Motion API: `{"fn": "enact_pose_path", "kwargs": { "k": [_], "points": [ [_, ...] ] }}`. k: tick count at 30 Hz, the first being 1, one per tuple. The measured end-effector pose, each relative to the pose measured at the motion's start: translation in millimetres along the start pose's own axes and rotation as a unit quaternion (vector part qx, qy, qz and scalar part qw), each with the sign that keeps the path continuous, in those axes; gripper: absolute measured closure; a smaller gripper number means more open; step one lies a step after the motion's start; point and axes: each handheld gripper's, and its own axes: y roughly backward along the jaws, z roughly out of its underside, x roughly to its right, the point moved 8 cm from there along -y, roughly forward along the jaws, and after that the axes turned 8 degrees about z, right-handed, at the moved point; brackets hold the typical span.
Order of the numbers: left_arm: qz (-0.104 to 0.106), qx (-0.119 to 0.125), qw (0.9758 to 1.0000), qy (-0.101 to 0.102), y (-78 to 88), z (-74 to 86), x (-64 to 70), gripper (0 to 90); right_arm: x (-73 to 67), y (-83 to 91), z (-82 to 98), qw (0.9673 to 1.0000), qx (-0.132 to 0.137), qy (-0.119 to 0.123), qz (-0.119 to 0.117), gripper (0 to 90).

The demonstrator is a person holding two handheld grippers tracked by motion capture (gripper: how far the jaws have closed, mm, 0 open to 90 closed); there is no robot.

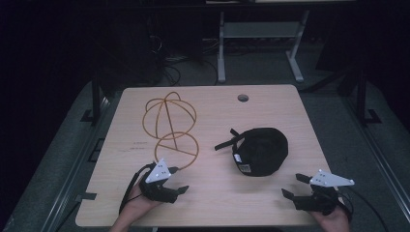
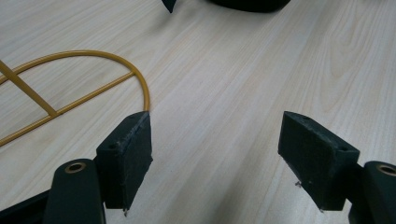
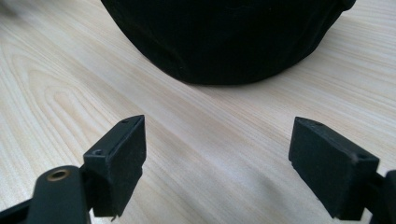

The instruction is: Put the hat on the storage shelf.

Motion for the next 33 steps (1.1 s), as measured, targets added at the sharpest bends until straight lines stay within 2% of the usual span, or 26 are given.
{"fn": "enact_pose_path", "kwargs": {
  "k": [4,11,23,27,33],
  "points": [
    [0.004,0.003,1.0,0.003,-1.6,-2.3,0.2,25.7,-1.2,-1.5,0.2,1.0,0.0,0.002,-0.001,18.4],
    [0.009,-0.002,0.9999,-0.01,-4.6,-5.4,4.9,25.7,-8.4,-1.7,-3.1,1.0,0.002,0.008,-0.005,18.3],
    [0.016,0.0,0.9998,-0.006,-9.7,-11.3,7.4,25.6,-10.9,-4.5,-2.5,0.9999,-0.003,0.01,-0.008,18.2],
    [0.023,0.007,0.9997,-0.002,-10.9,-17.2,10.1,25.5,-11.6,-4.0,-3.3,0.9999,0.001,0.006,-0.01,18.2],
    [0.038,0.012,0.999,-0.02,-17.1,-34.5,21.7,25.6,-10.3,-4.8,-3.8,1.0,0.003,0.001,-0.009,18.1]
  ]
}}
